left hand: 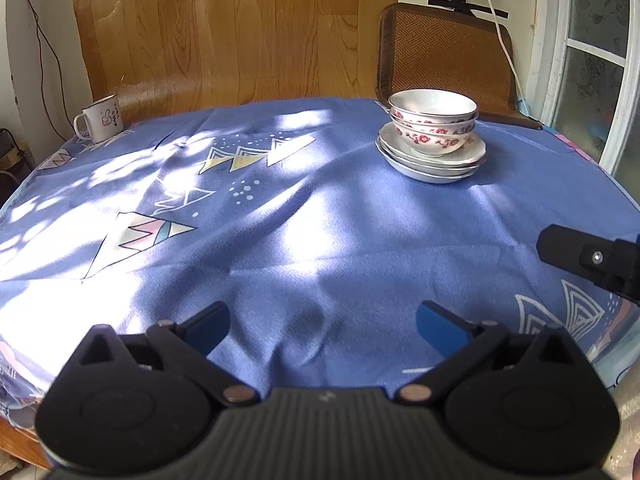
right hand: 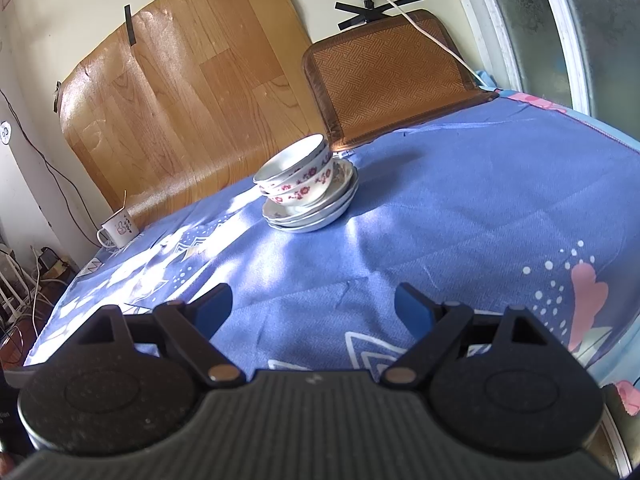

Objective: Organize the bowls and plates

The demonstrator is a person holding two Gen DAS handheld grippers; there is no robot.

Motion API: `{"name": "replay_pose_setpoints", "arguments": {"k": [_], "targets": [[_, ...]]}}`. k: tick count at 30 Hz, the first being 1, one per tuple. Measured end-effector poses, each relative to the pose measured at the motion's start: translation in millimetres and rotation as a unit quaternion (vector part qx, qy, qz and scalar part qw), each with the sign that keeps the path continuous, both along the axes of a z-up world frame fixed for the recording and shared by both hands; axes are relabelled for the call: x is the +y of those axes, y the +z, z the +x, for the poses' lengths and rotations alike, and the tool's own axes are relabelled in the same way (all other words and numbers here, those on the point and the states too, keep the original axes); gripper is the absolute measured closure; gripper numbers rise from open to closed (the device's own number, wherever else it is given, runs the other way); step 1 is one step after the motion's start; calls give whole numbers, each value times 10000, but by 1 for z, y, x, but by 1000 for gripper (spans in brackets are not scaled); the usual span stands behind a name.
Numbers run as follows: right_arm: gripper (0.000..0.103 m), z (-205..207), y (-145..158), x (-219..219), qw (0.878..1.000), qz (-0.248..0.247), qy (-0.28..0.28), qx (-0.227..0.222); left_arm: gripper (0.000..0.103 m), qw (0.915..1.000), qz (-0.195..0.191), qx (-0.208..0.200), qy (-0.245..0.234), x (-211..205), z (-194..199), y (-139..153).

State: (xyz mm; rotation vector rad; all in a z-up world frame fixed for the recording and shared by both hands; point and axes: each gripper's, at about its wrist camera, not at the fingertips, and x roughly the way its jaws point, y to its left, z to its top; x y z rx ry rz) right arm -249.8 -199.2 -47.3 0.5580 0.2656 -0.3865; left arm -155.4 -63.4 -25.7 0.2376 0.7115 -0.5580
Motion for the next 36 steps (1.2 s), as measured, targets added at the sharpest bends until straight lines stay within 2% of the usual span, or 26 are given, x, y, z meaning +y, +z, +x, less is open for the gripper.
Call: {"name": "replay_pose_setpoints", "arguments": {"k": [29,36], "targets": [[13,2,-2,3,10000,-34,36,33,0,9999,21,96,-33,1,0,-6],[13,-3,2,5,9997,-210,-71,-129,0,10000,-43,27,-61,2,-1,-3]]}}
